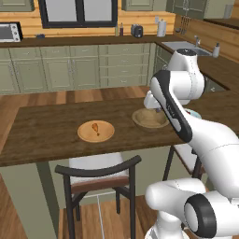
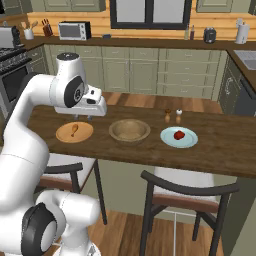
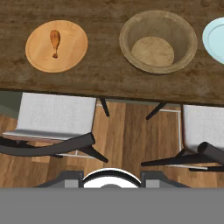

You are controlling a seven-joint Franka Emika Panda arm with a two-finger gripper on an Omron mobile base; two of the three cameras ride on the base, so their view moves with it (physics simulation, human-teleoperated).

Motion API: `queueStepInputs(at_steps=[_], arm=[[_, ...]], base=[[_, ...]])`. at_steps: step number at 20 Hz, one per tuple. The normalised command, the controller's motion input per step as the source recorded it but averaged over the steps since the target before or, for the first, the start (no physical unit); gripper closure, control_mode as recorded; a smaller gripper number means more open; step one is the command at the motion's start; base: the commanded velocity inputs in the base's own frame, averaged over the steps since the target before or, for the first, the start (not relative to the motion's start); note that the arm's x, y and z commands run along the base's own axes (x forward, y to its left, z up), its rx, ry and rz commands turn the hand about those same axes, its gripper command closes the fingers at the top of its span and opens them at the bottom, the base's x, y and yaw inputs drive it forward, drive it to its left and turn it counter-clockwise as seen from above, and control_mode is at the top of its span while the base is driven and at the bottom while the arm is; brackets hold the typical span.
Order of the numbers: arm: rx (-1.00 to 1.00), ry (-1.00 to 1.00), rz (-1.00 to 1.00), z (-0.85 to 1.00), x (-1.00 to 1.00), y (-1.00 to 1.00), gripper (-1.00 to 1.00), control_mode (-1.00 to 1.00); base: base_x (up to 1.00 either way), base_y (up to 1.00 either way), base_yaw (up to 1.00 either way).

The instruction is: Pick the chicken drumstick and bell pepper from their plates and place them in the bowl. Then put the bowl in the fridge.

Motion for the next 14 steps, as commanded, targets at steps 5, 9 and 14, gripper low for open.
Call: queueStepInputs(at_steps=[5,9,14], arm=[[0.0,0.0,0.0,0.0,0.0,0.0,-1.0,1.0],[0.0,0.0,0.0,0.0,0.0,0.0,-1.0,1.0],[0.0,0.0,0.0,0.0,0.0,0.0,-1.0,1.0]], base=[[0.01,0.0,0.0],[0.09,-0.11,0.0],[0.28,-0.29,0.0]])
